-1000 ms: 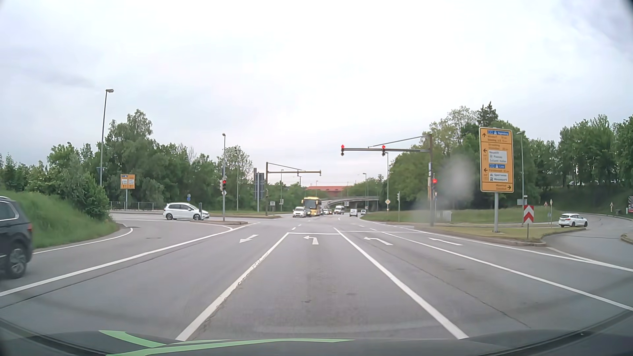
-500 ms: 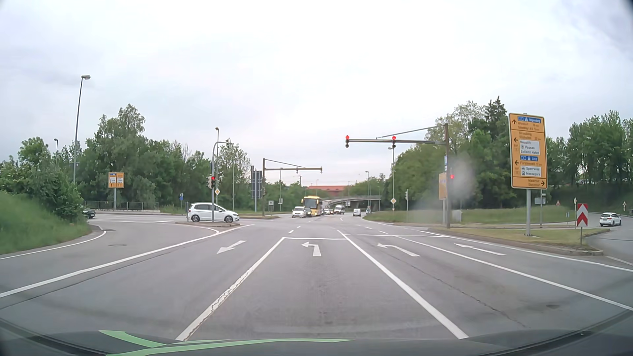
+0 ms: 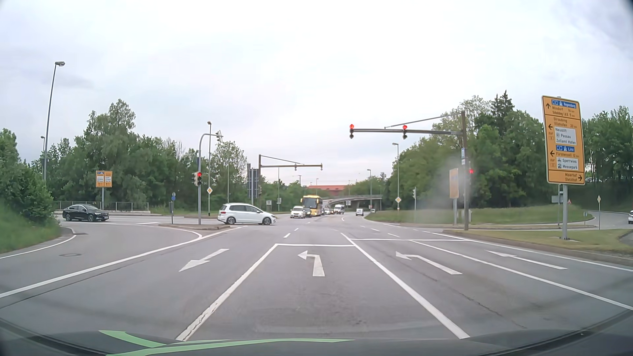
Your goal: Follow the waypoints while adhering to traffic rules and regulations
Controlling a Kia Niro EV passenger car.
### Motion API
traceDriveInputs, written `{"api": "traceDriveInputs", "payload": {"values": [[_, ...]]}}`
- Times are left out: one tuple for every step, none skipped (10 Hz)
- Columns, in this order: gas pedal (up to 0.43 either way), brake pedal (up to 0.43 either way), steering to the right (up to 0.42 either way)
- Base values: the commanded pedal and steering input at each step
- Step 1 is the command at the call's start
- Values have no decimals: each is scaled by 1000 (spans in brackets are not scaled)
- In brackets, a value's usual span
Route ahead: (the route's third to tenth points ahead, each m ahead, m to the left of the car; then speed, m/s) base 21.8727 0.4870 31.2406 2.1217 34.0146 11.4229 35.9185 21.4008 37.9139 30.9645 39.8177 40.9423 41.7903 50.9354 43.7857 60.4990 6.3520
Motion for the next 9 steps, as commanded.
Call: {"api": "traceDriveInputs", "payload": {"values": [[0,262,3],[0,262,3],[0,262,3],[0,262,3],[0,262,2],[0,262,0],[0,268,-3],[0,268,-4],[0,274,-4]]}}
